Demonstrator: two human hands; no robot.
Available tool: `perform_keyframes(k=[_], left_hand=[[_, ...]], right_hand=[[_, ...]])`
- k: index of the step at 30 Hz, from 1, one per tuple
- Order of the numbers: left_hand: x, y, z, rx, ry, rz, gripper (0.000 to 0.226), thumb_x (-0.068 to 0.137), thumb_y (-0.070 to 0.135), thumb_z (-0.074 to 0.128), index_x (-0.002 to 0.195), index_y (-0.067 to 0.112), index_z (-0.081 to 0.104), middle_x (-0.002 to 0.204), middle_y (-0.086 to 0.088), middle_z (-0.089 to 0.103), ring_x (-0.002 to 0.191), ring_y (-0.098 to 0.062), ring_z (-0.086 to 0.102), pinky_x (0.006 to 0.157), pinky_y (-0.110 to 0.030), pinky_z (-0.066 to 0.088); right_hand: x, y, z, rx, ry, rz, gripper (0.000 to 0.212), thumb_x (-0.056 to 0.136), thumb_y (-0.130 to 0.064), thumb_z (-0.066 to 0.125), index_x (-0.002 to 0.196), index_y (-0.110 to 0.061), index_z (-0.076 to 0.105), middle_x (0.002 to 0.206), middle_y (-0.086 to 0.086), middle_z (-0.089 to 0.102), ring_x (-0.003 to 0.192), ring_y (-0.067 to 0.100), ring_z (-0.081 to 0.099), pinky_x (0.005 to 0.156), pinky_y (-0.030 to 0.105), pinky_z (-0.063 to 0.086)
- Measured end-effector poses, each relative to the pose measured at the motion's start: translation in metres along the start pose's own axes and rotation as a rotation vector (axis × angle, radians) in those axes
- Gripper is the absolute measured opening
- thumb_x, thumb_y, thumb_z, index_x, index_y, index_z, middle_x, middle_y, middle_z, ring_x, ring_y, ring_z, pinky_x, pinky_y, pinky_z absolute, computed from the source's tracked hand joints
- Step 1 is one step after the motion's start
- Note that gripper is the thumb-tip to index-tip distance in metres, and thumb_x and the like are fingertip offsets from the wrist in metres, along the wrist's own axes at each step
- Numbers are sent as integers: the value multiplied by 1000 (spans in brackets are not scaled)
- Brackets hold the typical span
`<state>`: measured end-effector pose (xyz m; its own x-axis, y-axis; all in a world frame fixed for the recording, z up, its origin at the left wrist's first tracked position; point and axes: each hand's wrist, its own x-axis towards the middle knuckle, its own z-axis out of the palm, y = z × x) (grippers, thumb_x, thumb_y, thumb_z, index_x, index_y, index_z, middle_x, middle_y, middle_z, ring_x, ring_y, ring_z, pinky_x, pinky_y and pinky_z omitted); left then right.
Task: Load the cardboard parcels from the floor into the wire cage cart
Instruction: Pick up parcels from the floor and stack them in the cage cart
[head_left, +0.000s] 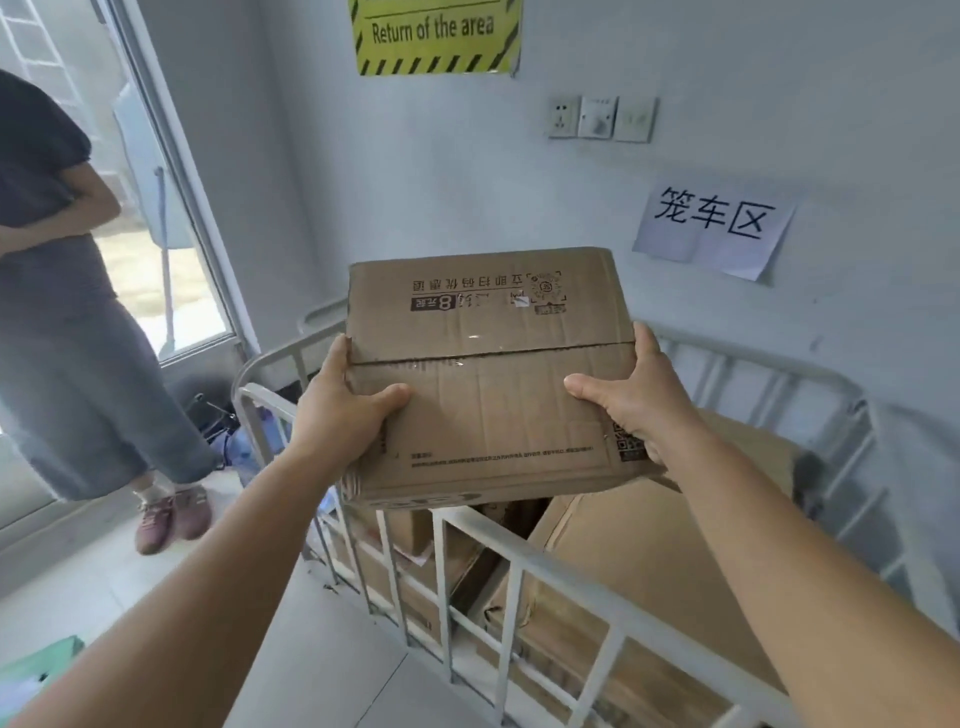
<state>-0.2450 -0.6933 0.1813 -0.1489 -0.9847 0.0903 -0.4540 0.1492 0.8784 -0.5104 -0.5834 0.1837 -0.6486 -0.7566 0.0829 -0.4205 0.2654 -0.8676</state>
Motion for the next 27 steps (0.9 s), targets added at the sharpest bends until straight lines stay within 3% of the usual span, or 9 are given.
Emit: perform_keyframes(k=[8,13,19,23,27], left_hand=[[68,20,84,-28,-195,74,82,84,33,72,150,33,23,116,7,53,95,-18,56,81,-36,50],[114,24,134,15,-334,118,85,83,37,72,151,30,21,137,-1,52,98,-17,52,77,-33,47],[141,30,207,76,-532,131,86,82,38,72,151,27,22,137,-2,50,93,-17,53,64,-26,45],[132,29,256,139,-656,147,81,83,37,71,148,24,26,132,-1,53,95,-17,52,79,-33,48],[115,25,295,183,-745,128,86,82,39,71,151,23,21,134,-1,53,106,-21,56,88,-36,51]], right_hand=[[55,42,-25,8,137,133,113,67,-39,86,154,-31,14,150,-1,35,132,22,43,107,46,42],[80,62,-35,5,203,246,101,68,-36,85,149,-30,25,140,1,45,121,21,51,100,46,47],[92,102,-55,26,270,450,99,71,-27,86,150,-25,26,131,-6,48,113,16,49,95,36,44],[83,133,-73,12,301,601,102,73,-24,85,152,-23,21,142,2,48,123,24,50,101,42,44],[72,167,-90,-2,304,696,86,71,-23,86,141,-20,37,122,1,59,108,22,57,95,43,49]])
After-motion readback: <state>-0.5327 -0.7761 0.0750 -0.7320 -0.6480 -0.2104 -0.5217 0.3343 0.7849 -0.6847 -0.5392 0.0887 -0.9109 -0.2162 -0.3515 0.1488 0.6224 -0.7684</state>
